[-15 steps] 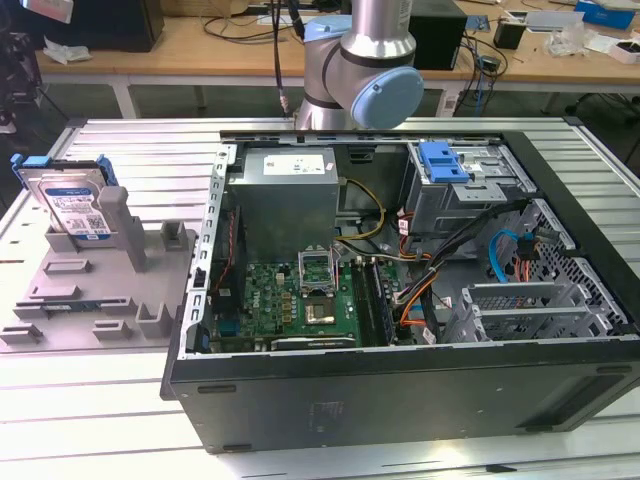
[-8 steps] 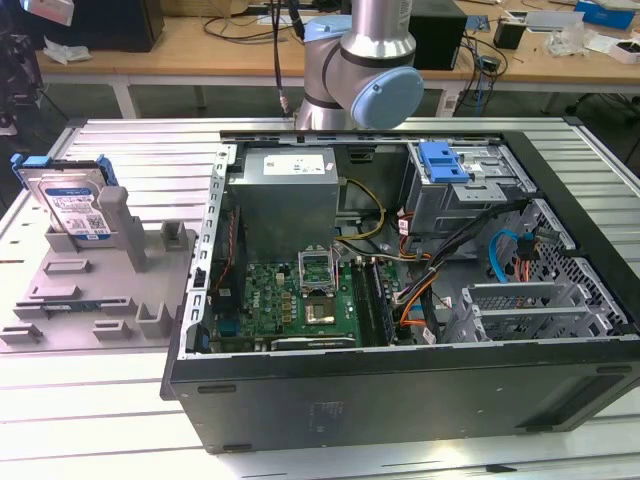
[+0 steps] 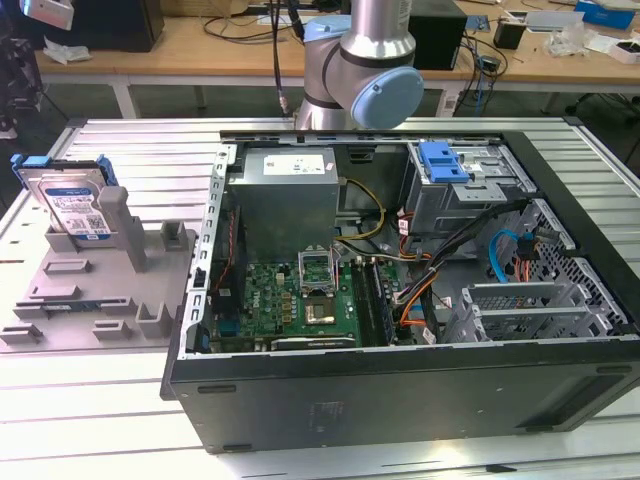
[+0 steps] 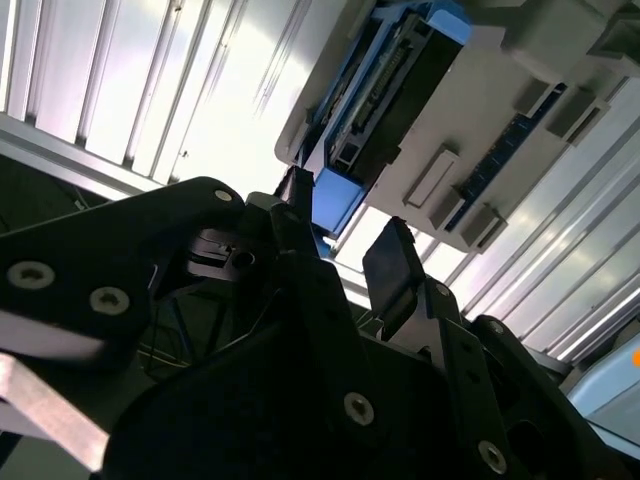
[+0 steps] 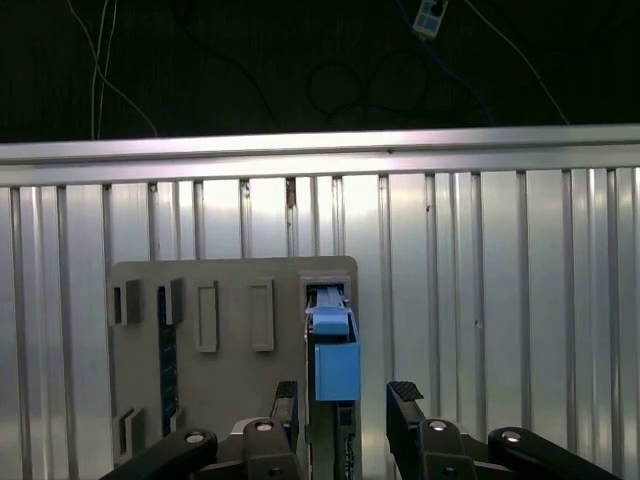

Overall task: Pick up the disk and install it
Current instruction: 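Pick up the disk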

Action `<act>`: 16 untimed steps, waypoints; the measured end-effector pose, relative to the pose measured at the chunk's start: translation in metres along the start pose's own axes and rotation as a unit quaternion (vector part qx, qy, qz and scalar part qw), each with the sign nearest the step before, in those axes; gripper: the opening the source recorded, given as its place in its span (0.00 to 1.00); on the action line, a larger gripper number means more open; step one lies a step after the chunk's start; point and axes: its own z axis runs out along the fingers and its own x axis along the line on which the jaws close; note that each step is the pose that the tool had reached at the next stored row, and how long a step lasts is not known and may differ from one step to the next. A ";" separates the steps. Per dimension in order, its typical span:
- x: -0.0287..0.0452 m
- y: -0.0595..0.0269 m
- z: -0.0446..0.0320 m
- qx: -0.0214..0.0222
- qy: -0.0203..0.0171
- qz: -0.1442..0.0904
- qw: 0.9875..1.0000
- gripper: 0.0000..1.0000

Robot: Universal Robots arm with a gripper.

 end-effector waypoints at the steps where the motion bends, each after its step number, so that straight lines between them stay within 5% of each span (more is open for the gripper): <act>1: 0.0001 0.0002 0.0009 0.000 0.000 0.000 1.000 0.48; 16: 0.0036 -0.0035 0.0132 0.000 0.000 0.000 1.000 0.48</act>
